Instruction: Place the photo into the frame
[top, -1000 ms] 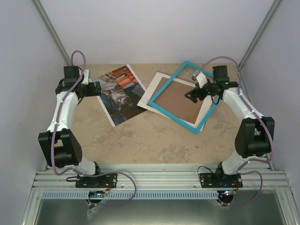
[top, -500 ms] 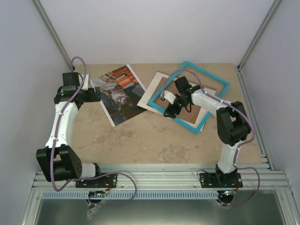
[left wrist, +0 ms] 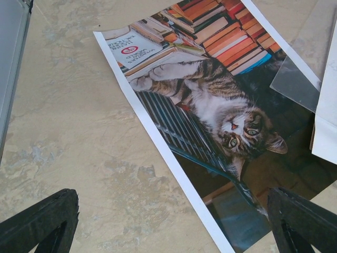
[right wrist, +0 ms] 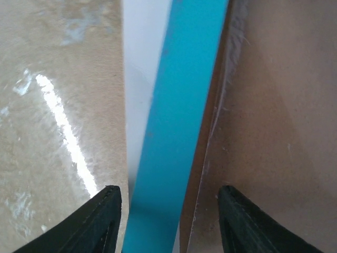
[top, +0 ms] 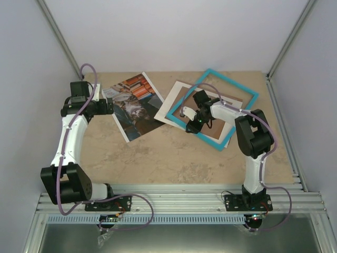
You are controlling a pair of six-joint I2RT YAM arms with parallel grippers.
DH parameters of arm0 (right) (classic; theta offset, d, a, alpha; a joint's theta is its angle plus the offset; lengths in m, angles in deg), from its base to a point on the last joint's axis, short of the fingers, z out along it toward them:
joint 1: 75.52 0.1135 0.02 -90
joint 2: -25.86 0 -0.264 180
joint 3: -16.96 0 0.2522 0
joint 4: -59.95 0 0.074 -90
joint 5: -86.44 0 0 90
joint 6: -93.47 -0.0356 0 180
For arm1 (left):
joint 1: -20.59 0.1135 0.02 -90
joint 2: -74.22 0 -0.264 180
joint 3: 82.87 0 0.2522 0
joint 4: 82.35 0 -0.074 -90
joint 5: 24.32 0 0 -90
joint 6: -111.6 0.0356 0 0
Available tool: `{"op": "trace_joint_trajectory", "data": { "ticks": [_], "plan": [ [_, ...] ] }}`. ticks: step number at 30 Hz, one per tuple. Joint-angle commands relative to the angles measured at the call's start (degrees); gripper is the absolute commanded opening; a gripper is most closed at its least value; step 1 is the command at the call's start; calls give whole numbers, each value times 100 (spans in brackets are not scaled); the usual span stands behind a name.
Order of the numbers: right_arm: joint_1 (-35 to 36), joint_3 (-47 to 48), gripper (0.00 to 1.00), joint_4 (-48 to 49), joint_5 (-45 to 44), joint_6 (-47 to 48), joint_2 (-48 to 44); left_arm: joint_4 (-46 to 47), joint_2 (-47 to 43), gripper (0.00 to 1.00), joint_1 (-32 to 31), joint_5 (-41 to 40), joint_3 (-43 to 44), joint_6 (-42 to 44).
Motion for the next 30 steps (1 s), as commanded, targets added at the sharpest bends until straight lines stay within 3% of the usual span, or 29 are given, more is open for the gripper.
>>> {"op": "trace_joint_trajectory", "data": {
  "ticks": [1, 9, 13, 20, 30],
  "plan": [
    [33, 143, 47, 54, -136, 2, 141, 36, -52, 99, -41, 77, 64, 65],
    [33, 97, 21, -77, 51, -25, 62, 152, -30, 99, -64, 99, 165, 4],
    [33, 233, 2, -270, 197, 79, -168, 297, -165, 99, -119, 57, 161, 102],
    [-98, 604, 0, -717, 590, 236, -876, 458, -447, 99, -397, 190, 136, 513],
    [-468, 1181, 1, -1261, 1808, 845, -1886, 1146, -966, 99, -575, 2131, -66, 1954]
  ]
}}
